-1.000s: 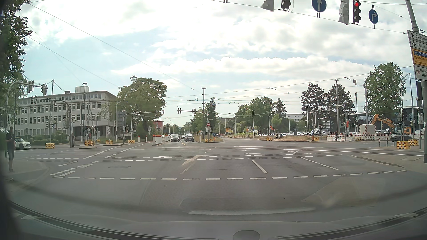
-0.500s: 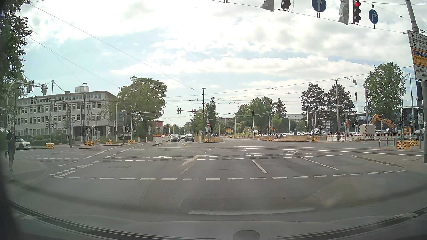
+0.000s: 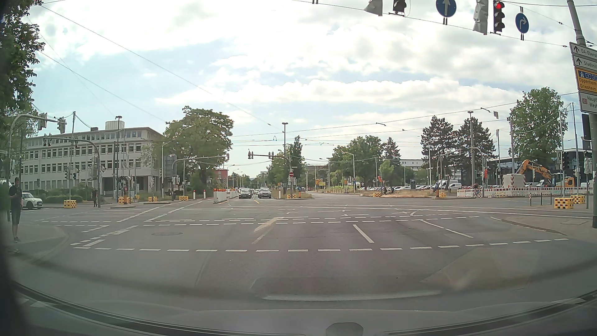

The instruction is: Follow the waypoints while adhering to traffic rules and regulations

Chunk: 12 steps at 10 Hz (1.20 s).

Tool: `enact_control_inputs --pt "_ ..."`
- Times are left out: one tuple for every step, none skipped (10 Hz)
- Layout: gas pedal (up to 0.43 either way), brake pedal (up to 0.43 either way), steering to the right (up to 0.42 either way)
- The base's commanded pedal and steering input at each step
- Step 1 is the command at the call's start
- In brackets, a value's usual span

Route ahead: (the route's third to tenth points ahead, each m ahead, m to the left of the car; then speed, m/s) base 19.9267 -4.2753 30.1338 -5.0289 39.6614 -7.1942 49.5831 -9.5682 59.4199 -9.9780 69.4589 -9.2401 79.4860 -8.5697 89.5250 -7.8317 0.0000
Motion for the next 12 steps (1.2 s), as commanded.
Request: enact_control_inputs --pt "0.0 0.262 0.02" --pt "0.0 0.262 0.021" --pt "0.0 0.268 0.02" --pt "0.0 0.262 0.02" --pt "0.0 0.268 0.021" --pt "0.0 0.268 0.021" --pt "0.0 0.262 0.021" --pt "0.0 0.268 0.02" --pt "0.0 0.268 0.021" --pt "0.0 0.268 0.021" --pt "0.0 0.262 0.021" --pt "0.0 0.268 0.021"
